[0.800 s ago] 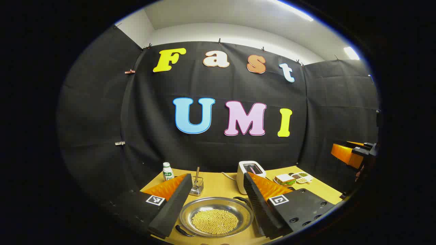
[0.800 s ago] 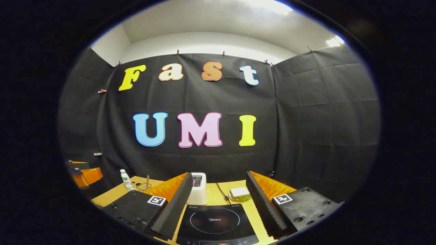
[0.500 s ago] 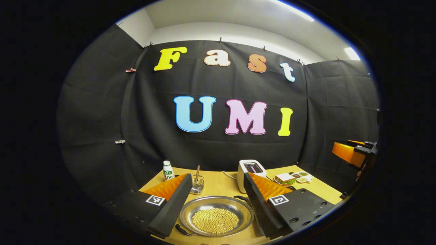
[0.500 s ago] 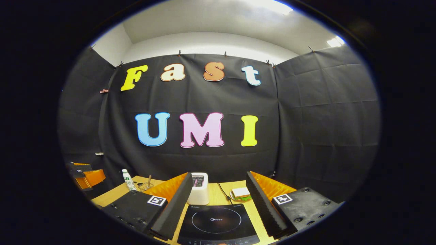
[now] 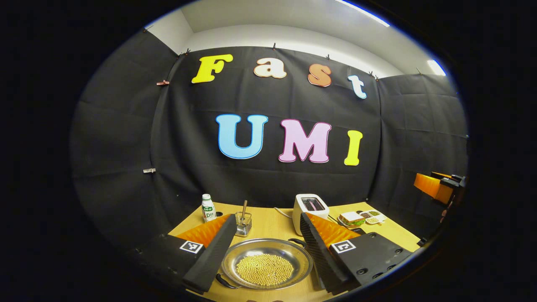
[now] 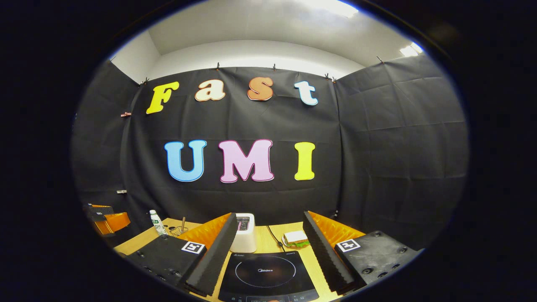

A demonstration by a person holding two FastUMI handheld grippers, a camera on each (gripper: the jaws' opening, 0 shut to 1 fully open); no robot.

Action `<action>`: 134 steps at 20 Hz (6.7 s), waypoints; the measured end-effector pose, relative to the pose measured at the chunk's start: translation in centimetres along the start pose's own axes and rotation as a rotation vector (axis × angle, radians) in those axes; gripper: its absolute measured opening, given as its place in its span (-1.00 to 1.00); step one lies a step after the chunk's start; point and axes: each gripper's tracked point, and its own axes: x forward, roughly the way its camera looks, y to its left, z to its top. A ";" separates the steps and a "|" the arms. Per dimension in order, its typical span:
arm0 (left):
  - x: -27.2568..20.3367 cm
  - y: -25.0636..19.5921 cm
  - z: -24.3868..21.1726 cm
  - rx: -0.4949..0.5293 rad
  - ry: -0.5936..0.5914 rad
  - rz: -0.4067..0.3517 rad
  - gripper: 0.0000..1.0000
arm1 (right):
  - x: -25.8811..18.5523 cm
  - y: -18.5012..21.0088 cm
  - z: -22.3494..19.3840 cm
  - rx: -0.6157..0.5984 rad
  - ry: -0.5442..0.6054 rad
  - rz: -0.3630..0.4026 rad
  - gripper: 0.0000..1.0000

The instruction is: First push the handle of the pot to place it horizontally, then grasp the pot with both hands and set it on the induction cooktop.

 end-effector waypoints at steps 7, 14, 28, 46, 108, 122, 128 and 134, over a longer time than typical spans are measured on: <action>0.8 0.2 -0.7 -0.017 0.050 -0.008 0.91 | 0.2 -0.6 -0.8 -0.002 0.013 -0.004 0.95; 2.1 1.3 -2.2 0.011 0.132 -0.039 0.89 | -0.2 -0.5 -1.5 -0.011 0.027 0.003 0.96; 1.5 2.5 -12.5 -0.096 0.505 -0.155 -0.89 | -0.3 -0.1 -3.4 -0.016 0.077 -0.005 0.96; -3.0 3.5 -26.6 -0.042 0.842 -0.305 -0.89 | -0.1 0.8 -8.3 -0.012 0.239 -0.007 0.96; 11.0 22.0 -23.8 -0.128 0.773 0.001 -0.58 | 5.5 11.0 -20.3 -0.008 0.578 0.145 0.96; 15.3 21.0 -24.8 -0.192 0.712 -0.096 0.91 | 7.3 20.1 -32.6 0.017 0.928 0.345 0.99; 17.2 20.1 -25.9 -0.195 0.713 -0.154 0.91 | 6.4 21.1 -37.0 0.057 1.070 0.332 0.98; 18.4 19.1 -28.5 -0.230 0.783 -0.199 0.92 | 6.8 23.0 -39.0 0.124 1.129 0.331 0.94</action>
